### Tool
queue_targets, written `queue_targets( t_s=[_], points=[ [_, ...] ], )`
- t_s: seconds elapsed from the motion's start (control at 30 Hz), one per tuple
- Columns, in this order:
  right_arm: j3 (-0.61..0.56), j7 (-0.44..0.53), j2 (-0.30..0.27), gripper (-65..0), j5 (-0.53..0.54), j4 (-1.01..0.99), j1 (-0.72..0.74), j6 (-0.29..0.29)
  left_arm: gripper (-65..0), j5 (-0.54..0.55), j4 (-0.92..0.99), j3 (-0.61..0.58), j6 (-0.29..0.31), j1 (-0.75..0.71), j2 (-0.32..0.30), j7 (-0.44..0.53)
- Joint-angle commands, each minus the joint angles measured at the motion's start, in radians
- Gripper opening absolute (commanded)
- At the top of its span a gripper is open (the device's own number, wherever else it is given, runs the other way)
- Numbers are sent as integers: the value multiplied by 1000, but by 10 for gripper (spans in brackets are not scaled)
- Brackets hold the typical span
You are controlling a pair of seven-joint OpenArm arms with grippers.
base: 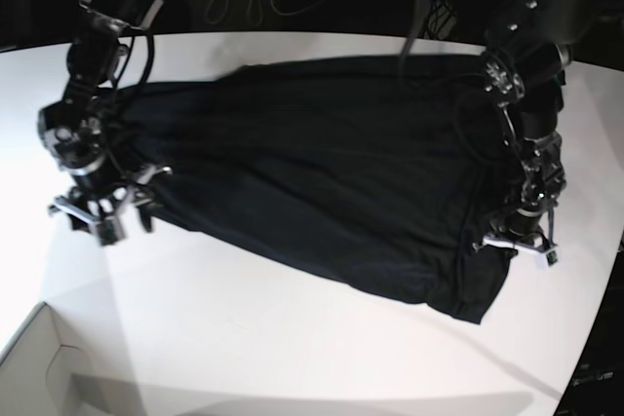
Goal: Layout the t-shirt on the table in an organized manner, then fold the t-shirt properly
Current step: 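Move both grippers down over the shirt's opposite edge to grasp it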
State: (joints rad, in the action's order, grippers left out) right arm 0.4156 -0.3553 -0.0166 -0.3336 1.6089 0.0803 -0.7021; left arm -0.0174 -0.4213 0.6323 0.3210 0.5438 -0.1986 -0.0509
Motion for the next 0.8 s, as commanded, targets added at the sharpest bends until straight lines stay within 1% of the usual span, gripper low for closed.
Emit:
queue_targets(
  t_s=[0.0,0.07,0.17,0.27,0.3,0.4,0.53,0.67,0.77],
  points=[
    [-33,15,-12,-278,9,-2,20,4,-650,-11,-3,-1,-1,12,1,-42],
    [-96,15,-10,-278,8,-32,49,4,-650,-11,-17,4,-1,12,3,-42],
    [-129,15,-7,-278,8,-120,103,4,-650,-6,-103,5,0,-24,9,-42],
    [-129,14,-4,-278,8,-216,169,4,-650,67,-253,-2,0,-93,38,-47],
    [-129,14,-4,-278,8,-252,187,4,-650,95,-313,-2,0,-124,47,-63],
    [-131,14,-4,-278,9,-345,243,4,-650,173,-474,-2,0,-166,49,-185],
    [-131,14,-4,-278,9,-431,278,4,-650,322,-673,-2,0,-239,57,-330],
    [-131,15,-4,-281,9,-479,290,4,-650,462,-856,-4,0,-305,57,-432],
    [-133,19,-4,-281,9,-534,293,4,-650,529,-956,-4,0,-340,57,-487]
  ],
)
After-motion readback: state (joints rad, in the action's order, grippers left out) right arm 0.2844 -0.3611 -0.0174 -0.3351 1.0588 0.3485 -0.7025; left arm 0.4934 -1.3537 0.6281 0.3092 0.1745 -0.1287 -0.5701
